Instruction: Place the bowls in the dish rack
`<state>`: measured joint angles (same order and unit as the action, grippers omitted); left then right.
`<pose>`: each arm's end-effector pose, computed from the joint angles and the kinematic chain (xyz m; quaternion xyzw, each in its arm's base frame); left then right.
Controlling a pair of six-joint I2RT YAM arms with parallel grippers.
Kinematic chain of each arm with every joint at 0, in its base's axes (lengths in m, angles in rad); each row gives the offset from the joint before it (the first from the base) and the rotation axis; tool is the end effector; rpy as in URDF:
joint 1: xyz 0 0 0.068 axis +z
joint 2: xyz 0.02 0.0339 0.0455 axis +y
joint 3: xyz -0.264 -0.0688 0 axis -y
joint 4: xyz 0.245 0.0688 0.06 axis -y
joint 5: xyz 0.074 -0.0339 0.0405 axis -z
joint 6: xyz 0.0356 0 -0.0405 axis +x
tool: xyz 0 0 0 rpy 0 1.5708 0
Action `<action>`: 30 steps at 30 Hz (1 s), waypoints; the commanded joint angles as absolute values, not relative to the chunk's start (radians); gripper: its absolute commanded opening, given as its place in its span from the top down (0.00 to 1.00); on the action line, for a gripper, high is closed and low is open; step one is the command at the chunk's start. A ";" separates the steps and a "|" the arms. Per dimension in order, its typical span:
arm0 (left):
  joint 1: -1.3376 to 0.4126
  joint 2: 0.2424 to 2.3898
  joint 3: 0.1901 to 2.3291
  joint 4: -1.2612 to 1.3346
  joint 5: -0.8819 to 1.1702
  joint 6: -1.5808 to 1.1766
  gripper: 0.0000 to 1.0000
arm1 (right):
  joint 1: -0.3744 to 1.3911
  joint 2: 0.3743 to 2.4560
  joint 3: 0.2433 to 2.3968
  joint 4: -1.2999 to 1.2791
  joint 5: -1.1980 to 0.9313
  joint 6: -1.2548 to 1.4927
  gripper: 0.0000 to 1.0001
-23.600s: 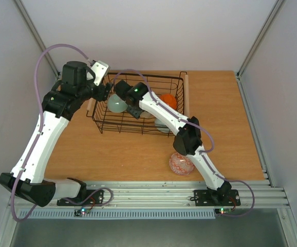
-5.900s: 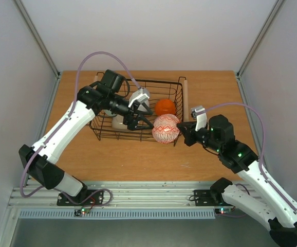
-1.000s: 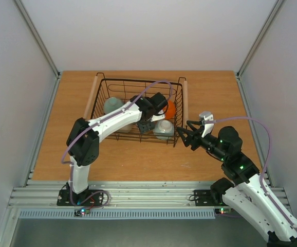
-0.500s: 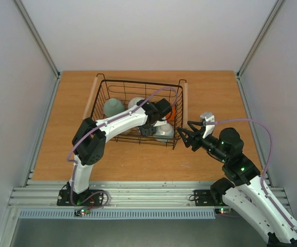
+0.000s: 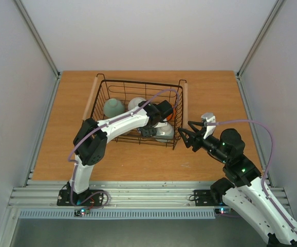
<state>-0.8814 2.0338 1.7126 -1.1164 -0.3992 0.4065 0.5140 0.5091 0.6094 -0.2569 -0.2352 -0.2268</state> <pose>0.2673 -0.3026 0.2234 0.5766 0.7900 0.1769 0.1099 0.1131 0.0734 0.3095 -0.3444 0.6762 0.1806 0.6257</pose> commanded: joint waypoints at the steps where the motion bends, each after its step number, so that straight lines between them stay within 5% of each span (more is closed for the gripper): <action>1: -0.898 2.070 1.703 -1.165 -0.358 0.412 0.14 | 0.512 0.499 0.600 -0.259 -0.222 -0.234 0.34; 5: -0.899 2.069 1.700 -1.167 -0.353 0.415 0.01 | 0.512 0.498 0.598 -0.259 -0.222 -0.234 0.34; 30: -0.902 1.902 1.711 -1.049 -0.261 0.379 0.00 | 0.512 0.542 0.627 -0.267 -0.245 -0.227 0.34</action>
